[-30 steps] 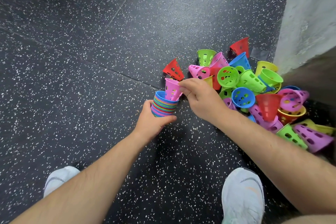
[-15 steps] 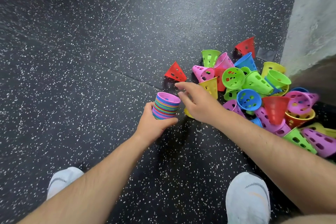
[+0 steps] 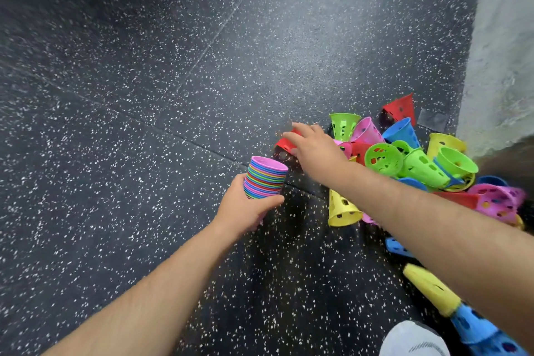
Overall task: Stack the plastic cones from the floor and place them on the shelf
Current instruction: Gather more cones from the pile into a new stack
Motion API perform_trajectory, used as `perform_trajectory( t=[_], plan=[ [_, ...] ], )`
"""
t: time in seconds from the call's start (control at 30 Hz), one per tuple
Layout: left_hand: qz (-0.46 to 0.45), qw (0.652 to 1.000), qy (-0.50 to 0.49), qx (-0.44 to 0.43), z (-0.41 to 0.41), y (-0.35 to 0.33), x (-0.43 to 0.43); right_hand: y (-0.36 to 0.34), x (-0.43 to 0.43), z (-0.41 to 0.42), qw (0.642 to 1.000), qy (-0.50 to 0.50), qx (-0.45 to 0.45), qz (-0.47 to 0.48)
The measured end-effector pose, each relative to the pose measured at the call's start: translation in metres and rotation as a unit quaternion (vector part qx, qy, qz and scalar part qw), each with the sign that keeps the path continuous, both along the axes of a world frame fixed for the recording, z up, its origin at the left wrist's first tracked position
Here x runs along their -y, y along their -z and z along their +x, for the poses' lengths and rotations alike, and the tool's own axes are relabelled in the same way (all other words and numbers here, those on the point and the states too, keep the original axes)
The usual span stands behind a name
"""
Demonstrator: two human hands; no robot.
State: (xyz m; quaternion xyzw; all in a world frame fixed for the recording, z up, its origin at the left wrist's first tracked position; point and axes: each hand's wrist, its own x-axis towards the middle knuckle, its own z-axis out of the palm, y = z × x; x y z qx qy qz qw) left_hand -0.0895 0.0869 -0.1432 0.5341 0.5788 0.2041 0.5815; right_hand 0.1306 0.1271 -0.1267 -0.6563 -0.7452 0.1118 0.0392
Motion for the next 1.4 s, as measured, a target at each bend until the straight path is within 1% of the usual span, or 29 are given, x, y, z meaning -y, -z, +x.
perform_trajectory(
  t=[0.1,0.3,0.4,0.5,0.57,0.63,0.73,0.8,0.93,1.03,1.17,1.3,1.4],
  plan=[
    [0.002,1.000,0.003,-0.003,0.002,0.002,-0.006,0.003,0.000,0.004,0.999,0.016,-0.031,0.010],
    [-0.017,1.000,0.010,-0.007,0.007,0.014,-0.005,0.008,0.008,0.020,0.998,0.025,-0.043,0.031],
    [-0.034,0.999,0.010,0.011,0.012,0.016,-0.003,-0.001,0.015,0.027,0.986,0.068,-0.129,0.077],
    [-0.037,0.999,0.014,0.018,0.021,0.015,0.000,-0.018,0.027,0.032,0.958,0.124,-0.228,0.120],
    [-0.038,0.999,0.013,0.023,0.028,0.011,0.005,-0.027,0.038,0.033,0.943,0.142,-0.264,0.142],
    [-0.041,0.998,0.016,0.036,0.035,0.006,0.012,-0.034,0.050,0.033,0.936,0.147,-0.282,0.149],
    [-0.027,0.999,0.026,0.035,0.044,-0.001,0.023,-0.038,0.071,0.031,0.937,0.132,-0.290,0.143],
    [-0.012,0.999,0.033,0.023,0.047,-0.007,0.030,-0.039,0.083,0.028,0.943,0.112,-0.289,0.121],
    [-0.009,0.999,0.031,0.032,0.048,-0.018,0.045,-0.036,0.106,0.022,0.950,0.061,-0.297,0.080],
    [-0.019,0.997,0.045,0.058,0.039,-0.022,0.056,-0.038,0.120,0.015,0.946,0.070,-0.313,0.052],
    [-0.041,0.997,0.036,0.048,0.021,-0.015,0.070,-0.032,0.127,0.008,0.939,0.074,-0.335,0.000],
    [-0.049,0.998,0.015,0.031,0.008,-0.005,0.078,-0.021,0.125,0.004,0.959,0.069,-0.274,0.000],
    [-0.057,0.998,0.007,0.026,0.003,-0.001,0.075,-0.014,0.116,0.002,0.977,0.031,-0.210,-0.001]
  ],
)
